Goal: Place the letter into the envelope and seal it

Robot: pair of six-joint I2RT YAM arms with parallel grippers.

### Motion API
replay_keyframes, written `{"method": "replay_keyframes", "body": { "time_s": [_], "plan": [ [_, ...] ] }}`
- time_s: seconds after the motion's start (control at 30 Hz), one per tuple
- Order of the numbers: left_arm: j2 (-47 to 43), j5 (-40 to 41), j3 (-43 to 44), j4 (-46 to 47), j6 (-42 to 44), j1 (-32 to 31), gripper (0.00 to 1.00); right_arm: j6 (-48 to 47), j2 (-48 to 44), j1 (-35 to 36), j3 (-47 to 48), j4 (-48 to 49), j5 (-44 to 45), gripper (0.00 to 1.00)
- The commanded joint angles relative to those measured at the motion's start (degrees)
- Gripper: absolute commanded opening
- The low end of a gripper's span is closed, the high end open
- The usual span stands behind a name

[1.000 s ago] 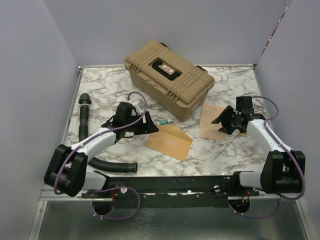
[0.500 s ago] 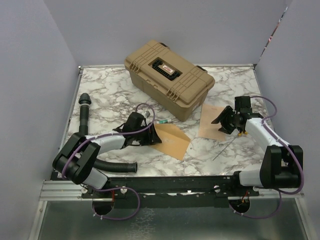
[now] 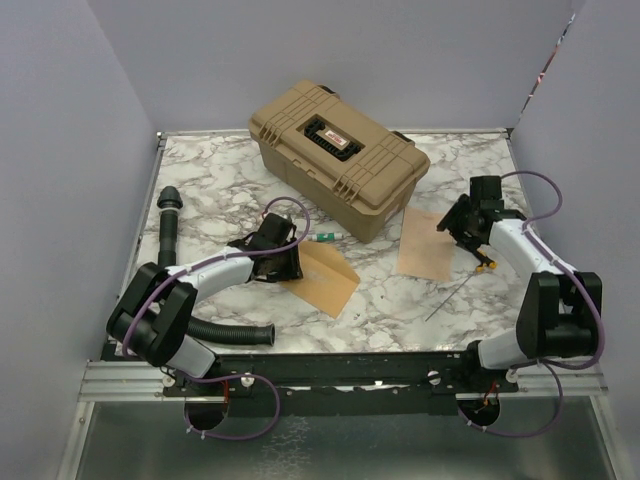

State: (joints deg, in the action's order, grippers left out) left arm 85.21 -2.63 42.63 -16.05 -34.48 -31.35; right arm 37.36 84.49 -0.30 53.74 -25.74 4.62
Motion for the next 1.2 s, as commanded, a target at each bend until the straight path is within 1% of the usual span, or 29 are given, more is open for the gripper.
{"method": "replay_keyframes", "body": {
  "time_s": [0.0, 0.13, 0.23, 0.33, 0.5, 0.6, 0.67, 0.7, 0.87, 1.17],
  "plan": [
    [-0.7, 6.12, -1.66, -12.6, 3.18, 0.45, 0.43, -3.37, 4.65, -0.9, 2.34, 2.8, 2.46, 0.67],
    [-3.36, 5.72, 0.26, -14.36, 4.08, 0.53, 0.44, -6.19, 8.62, -1.98, 4.53, 4.08, 0.73, 0.67],
    [-5.03, 4.17, 3.2, -14.57, 5.25, 0.5, 0.5, -7.89, 11.39, -3.32, 6.25, 4.07, -1.21, 0.67],
    [-6.04, 1.37, 6.96, -14.38, 5.56, 0.59, 0.6, -9.59, 13.44, -4.8, 6.93, 4.58, -4.99, 0.67],
    [-6.12, -2.68, 12.47, -13.14, 5.97, 0.58, 0.73, -11.69, 16.89, -6.2, 7.27, 6.01, -15.53, 0.66],
    [-5.69, -3.95, 14.57, -12.42, 6.26, 0.57, 0.81, -11.34, 18.93, -6.21, 7.78, 6.05, -17.27, 0.65],
    [-5.45, -4.49, 15.45, -11.96, 6.42, 0.56, 0.96, -11.46, 19.72, -6.24, 7.65, 6.33, -17.52, 0.65],
    [-5.41, -4.71, 15.8, -11.72, 6.44, 0.57, 0.99, -11.59, 20.13, -6.29, 7.57, 6.44, -18.19, 0.65],
    [-5.6, -4.96, 16.96, -10.71, 6.77, 0.59, 0.99, -12.13, 22.35, -6.37, 7.61, 6.56, -24.73, 0.63],
    [-5.57, -3.03, 18.36, -10.4, 6.56, 0.54, 0.99, -11.68, 21.42, -6.34, 3.81, 13.76, -37.15, 0.57]
  ]
}}
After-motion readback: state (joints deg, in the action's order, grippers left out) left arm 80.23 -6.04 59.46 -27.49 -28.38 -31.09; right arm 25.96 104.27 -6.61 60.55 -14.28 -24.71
